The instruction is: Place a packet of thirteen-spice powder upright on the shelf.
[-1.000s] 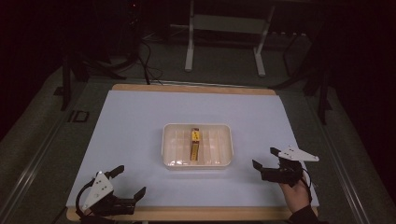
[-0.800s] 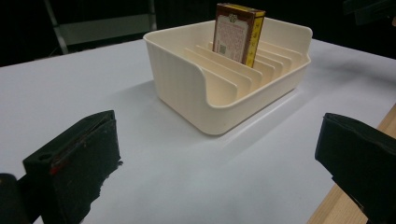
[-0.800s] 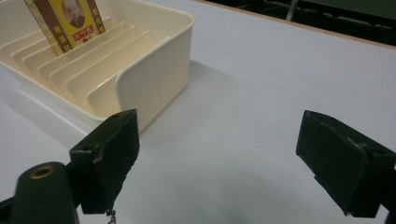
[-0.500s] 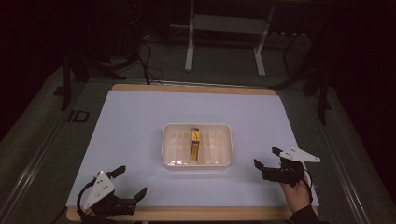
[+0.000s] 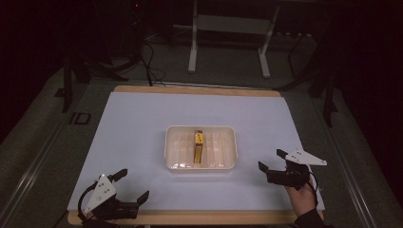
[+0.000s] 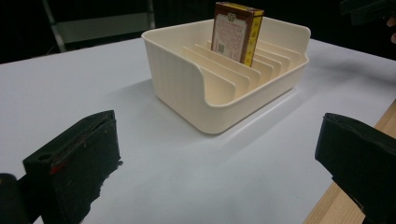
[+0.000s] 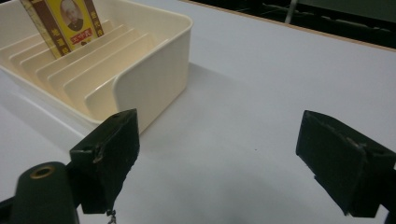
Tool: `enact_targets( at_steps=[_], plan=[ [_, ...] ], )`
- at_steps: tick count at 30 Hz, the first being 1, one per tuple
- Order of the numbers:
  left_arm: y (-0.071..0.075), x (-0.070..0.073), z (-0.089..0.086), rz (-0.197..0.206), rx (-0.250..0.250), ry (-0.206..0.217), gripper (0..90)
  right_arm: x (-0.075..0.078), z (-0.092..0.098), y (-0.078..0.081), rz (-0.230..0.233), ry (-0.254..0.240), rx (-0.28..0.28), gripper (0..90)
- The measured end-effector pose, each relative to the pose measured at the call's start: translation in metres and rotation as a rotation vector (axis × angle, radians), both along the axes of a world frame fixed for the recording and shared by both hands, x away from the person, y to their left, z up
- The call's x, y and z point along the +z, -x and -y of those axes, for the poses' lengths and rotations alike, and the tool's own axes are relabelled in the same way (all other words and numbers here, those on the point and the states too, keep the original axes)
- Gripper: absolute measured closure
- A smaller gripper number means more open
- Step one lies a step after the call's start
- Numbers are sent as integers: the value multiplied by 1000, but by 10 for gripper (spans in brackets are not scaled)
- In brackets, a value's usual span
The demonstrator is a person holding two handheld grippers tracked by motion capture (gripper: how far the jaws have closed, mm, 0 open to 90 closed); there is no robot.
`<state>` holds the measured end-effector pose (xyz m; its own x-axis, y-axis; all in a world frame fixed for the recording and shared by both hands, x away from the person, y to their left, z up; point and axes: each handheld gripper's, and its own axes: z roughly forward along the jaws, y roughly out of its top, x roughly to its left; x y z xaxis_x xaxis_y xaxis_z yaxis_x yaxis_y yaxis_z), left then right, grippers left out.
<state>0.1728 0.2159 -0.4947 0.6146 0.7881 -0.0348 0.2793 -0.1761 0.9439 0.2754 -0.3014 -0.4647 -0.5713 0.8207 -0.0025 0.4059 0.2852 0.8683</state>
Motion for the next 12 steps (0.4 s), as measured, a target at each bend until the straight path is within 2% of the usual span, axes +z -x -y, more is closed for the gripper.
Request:
enact_targets(
  at_steps=[12],
  plan=[
    [-1, 0, 0, 0, 4, 2, 1, -1, 2, -3, -10, -7, 9, 152]
  ],
)
